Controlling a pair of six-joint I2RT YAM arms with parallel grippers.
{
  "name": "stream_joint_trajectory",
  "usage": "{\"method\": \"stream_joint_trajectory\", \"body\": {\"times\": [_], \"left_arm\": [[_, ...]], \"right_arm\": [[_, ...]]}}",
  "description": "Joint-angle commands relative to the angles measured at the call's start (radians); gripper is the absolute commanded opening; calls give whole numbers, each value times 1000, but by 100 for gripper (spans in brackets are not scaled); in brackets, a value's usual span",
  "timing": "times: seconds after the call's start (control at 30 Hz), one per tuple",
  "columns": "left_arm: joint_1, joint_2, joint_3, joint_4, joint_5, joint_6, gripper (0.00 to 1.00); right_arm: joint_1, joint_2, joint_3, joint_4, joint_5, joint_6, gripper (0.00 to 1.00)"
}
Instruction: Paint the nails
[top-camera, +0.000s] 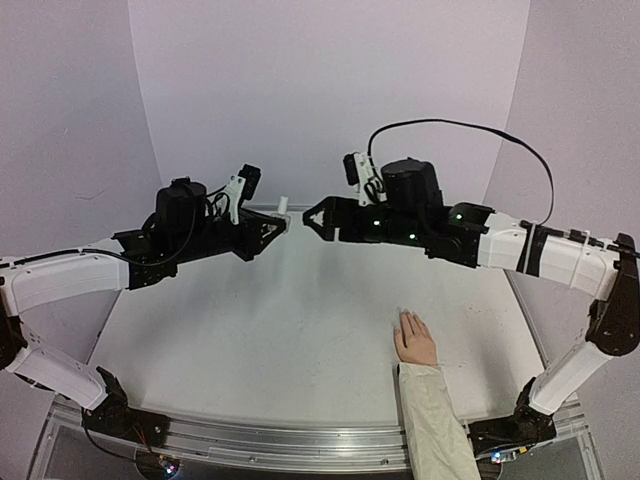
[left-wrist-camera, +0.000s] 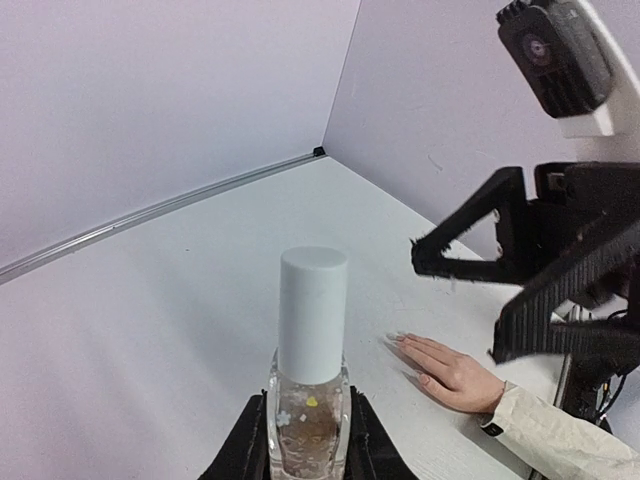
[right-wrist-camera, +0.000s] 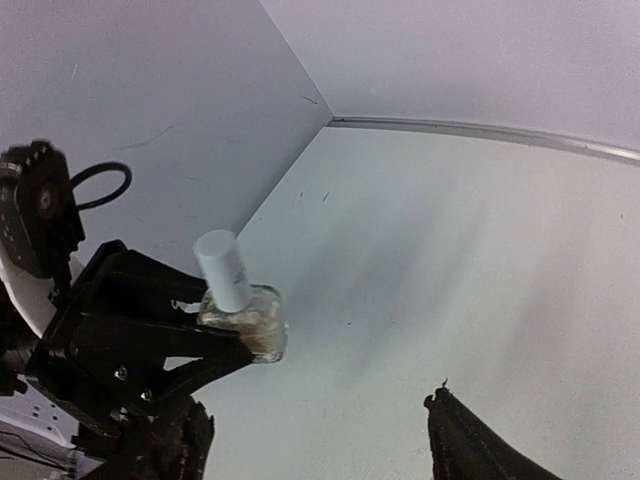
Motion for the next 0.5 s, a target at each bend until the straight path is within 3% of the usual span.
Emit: {"method": "stream_joint_trajectory", "body": {"times": [0.0,0.13,0.3,0.47], "left_arm": [[0,-26,38,57,56,-18,0],[1,-23,58,59,245,-9,0],[1,-16,99,60,591,12,0],[1,6,130,62,773,-18,0]], "right_arm": [[-124,-108,-122,179,-342,-37,82],[-191,-91,-135,237,-620,-54,84],[-193,-57,-81,283,-881,-101,83],[-192,-2,-45,410,-1091,-28,68]]}}
